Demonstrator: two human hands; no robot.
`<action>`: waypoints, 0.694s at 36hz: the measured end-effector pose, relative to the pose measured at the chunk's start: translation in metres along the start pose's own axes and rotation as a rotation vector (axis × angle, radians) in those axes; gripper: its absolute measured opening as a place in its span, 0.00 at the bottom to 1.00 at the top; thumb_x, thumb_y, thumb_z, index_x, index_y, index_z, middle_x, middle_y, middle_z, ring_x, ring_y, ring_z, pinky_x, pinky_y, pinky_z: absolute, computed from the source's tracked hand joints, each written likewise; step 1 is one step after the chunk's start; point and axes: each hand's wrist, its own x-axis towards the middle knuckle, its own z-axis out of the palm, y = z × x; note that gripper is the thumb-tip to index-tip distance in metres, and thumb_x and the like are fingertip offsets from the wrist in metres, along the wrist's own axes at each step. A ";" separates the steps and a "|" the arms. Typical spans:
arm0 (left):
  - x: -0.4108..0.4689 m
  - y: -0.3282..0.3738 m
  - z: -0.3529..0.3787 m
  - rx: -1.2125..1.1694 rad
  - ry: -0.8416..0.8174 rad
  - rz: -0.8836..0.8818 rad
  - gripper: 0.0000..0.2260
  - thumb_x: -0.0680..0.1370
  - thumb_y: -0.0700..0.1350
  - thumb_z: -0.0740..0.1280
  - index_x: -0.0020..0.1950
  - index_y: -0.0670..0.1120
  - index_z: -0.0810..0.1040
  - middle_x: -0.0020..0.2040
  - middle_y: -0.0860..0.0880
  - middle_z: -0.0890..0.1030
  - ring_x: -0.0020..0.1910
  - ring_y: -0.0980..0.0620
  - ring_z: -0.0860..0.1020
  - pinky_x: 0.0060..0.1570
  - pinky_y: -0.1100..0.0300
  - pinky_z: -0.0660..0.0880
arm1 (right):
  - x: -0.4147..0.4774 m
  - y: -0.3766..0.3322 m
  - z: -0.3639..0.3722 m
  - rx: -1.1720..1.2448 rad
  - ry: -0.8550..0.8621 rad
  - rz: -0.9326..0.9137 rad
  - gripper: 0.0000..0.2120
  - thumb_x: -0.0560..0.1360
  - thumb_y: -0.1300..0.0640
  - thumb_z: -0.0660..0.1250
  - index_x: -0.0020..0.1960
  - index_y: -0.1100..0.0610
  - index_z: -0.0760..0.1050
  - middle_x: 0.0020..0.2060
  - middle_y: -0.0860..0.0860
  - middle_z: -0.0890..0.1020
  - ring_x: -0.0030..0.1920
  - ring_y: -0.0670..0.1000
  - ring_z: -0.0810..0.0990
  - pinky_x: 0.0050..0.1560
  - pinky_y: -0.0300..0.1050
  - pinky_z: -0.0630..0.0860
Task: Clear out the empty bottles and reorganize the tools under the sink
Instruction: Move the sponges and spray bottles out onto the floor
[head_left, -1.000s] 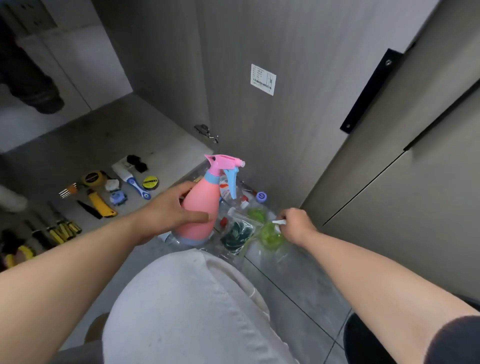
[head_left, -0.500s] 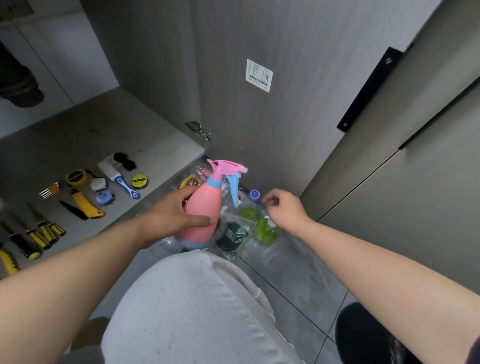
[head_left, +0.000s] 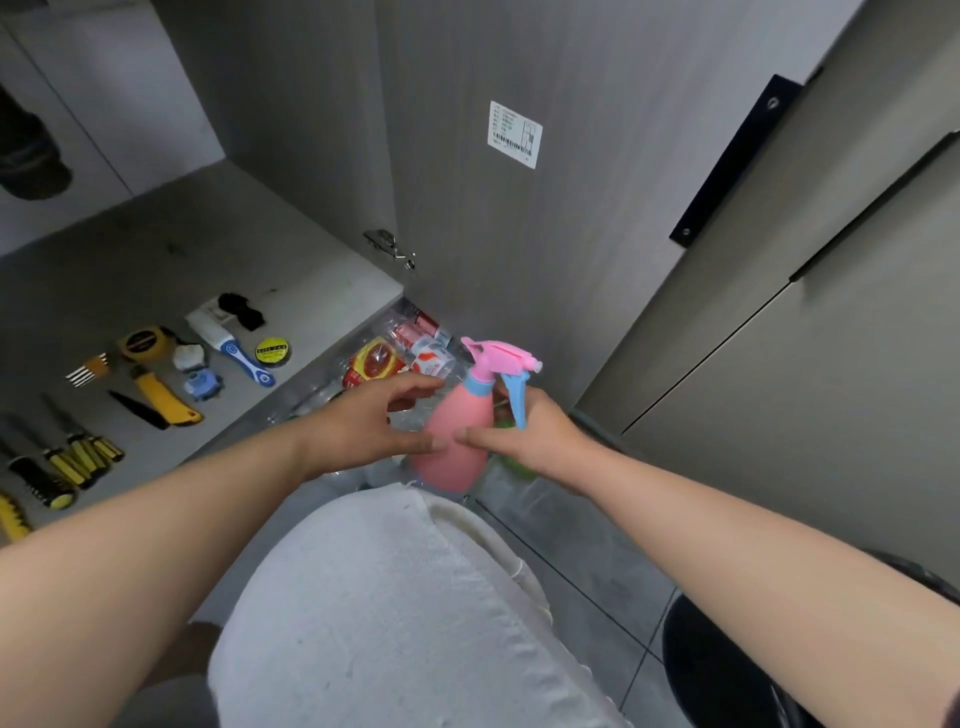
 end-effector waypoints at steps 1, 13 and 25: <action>0.000 -0.003 -0.002 0.012 0.000 -0.027 0.31 0.71 0.53 0.78 0.72 0.61 0.71 0.71 0.61 0.73 0.70 0.58 0.71 0.69 0.56 0.70 | -0.002 0.009 -0.004 -0.053 0.021 0.012 0.21 0.70 0.55 0.79 0.60 0.50 0.79 0.52 0.45 0.85 0.51 0.44 0.83 0.54 0.41 0.80; 0.006 -0.024 -0.009 0.027 0.006 -0.223 0.23 0.74 0.58 0.72 0.67 0.56 0.76 0.62 0.55 0.77 0.56 0.61 0.77 0.52 0.63 0.73 | -0.004 0.143 -0.016 -0.331 0.271 0.236 0.20 0.67 0.48 0.78 0.55 0.53 0.76 0.49 0.55 0.78 0.46 0.55 0.80 0.43 0.45 0.76; 0.017 -0.043 -0.013 0.087 0.015 -0.283 0.16 0.80 0.49 0.69 0.68 0.55 0.76 0.66 0.51 0.77 0.62 0.51 0.77 0.58 0.57 0.75 | 0.014 0.181 0.022 -0.477 0.215 0.204 0.41 0.72 0.53 0.74 0.76 0.32 0.56 0.60 0.53 0.68 0.61 0.59 0.75 0.59 0.46 0.74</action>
